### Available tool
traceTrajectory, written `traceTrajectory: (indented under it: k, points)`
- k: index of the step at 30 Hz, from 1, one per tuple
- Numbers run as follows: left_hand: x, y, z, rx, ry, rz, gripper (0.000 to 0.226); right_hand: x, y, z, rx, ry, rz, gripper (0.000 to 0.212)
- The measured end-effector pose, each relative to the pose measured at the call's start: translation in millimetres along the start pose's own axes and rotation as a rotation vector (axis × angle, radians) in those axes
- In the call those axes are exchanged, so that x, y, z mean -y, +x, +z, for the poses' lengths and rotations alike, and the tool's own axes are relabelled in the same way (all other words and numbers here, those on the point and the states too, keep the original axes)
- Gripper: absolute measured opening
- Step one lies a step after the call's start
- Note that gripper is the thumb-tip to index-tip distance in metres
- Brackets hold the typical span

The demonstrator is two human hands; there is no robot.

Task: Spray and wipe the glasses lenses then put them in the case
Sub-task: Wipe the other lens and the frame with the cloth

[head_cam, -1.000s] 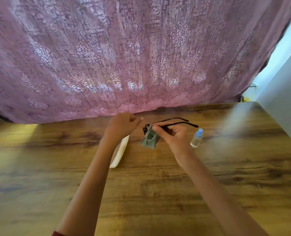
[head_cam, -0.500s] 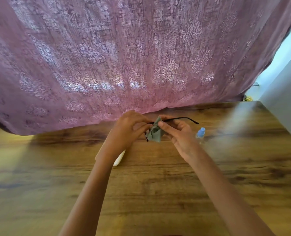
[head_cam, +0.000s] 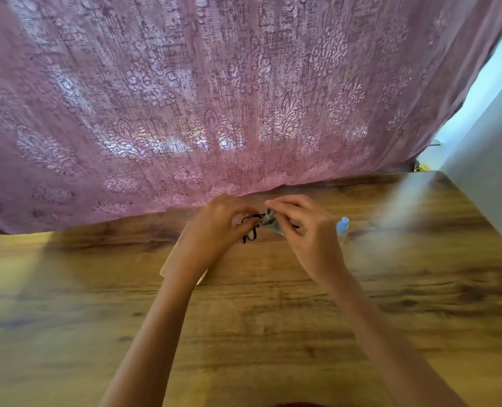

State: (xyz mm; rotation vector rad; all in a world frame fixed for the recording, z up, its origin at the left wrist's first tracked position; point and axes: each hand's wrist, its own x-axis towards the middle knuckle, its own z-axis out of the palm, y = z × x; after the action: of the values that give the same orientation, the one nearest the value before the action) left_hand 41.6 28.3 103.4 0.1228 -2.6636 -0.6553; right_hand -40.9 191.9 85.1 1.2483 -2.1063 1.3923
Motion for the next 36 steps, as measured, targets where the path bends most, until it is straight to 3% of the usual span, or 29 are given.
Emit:
traceTrajectory:
  k: [8, 20, 36]
  points:
    - [-6.7, -1.3, 3.4, -0.028, -0.002, 0.044, 0.017, -7.1, 5.2, 7.0, 0.155, -0.338, -0.179, 0.031]
    - [-8.1, 0.5, 0.2, -0.006, 0.008, 0.011, 0.016, -13.7, 6.6, -5.4, 0.203, -0.34, -0.057, 0.022]
    - [2.9, -6.6, -14.4, -0.096, -0.052, -0.025, 0.012, -46.4, 4.8, -22.4, 0.021, -0.333, 0.095, 0.018]
